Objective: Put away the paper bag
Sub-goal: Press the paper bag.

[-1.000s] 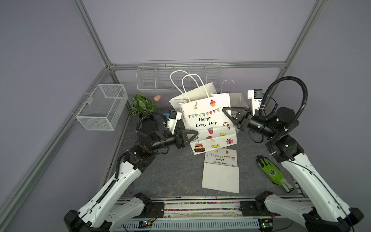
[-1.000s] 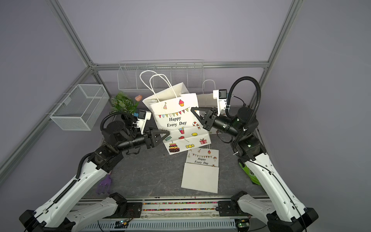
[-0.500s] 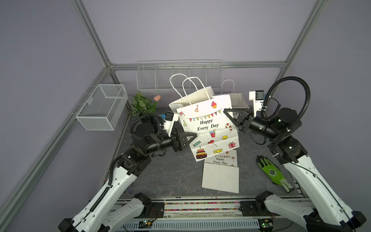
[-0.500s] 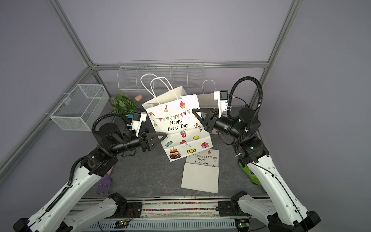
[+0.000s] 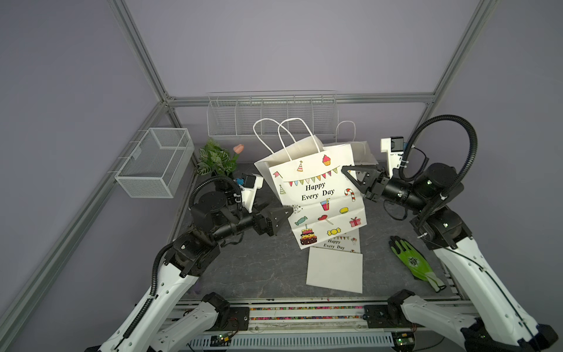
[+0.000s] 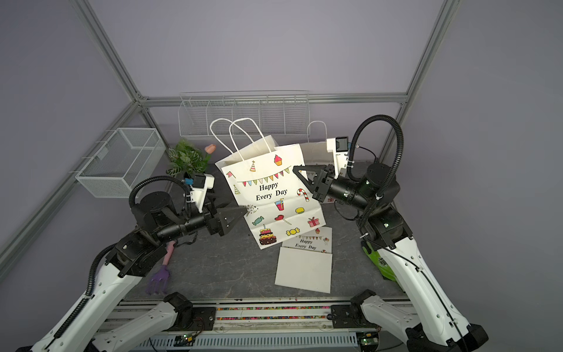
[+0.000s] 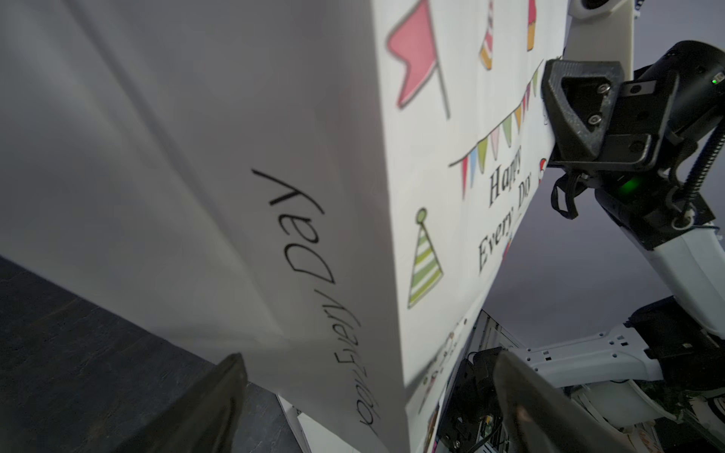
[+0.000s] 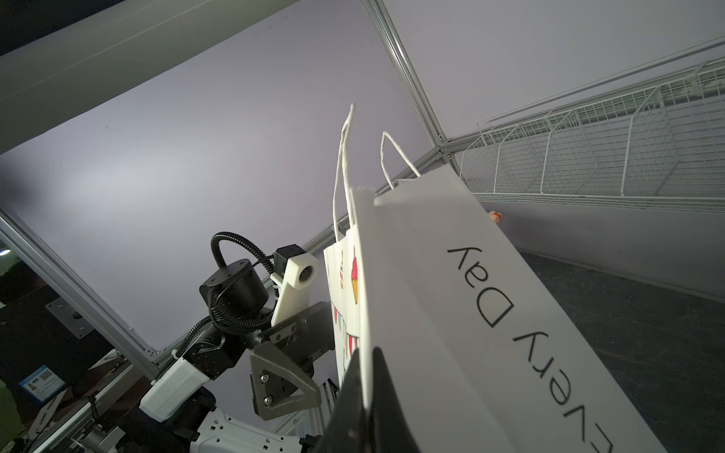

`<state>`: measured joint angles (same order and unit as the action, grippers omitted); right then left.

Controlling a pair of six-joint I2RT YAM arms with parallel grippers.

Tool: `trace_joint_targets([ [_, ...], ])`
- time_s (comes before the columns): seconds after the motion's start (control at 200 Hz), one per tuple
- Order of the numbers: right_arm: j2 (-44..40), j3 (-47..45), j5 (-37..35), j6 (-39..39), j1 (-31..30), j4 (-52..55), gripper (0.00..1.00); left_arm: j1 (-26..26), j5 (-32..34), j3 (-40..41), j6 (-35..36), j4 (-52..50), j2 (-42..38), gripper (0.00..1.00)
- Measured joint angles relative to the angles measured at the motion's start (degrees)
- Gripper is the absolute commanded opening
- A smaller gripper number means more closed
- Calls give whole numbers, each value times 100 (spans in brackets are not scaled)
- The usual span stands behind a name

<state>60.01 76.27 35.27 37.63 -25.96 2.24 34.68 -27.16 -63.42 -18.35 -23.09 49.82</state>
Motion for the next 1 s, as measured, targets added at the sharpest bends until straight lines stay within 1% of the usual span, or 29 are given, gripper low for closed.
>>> trace_joint_targets([
  [0.14,0,48,74,105,11,-105,7,0,-175,0,-57,111,42,99],
  [0.295,42,48,177,271,9,-295,7,0,-472,13,-144,345,341,100],
  [0.43,118,48,214,323,-4,-380,7,0,-597,101,-249,496,496,100],
  [0.49,162,48,227,341,-22,-404,6,0,-629,101,-289,564,509,90],
  [0.625,260,46,236,356,-57,-431,7,0,-708,101,-380,695,509,63],
  [0.685,295,46,236,348,-57,-415,7,0,-739,101,-407,741,507,55],
  [0.735,306,46,232,326,-57,-372,7,0,-752,101,-356,769,503,50],
  [0.885,302,46,205,186,-57,-236,7,0,-756,101,-407,778,420,42],
  [0.999,289,46,173,107,-63,-101,7,0,-732,101,-385,778,302,34],
])
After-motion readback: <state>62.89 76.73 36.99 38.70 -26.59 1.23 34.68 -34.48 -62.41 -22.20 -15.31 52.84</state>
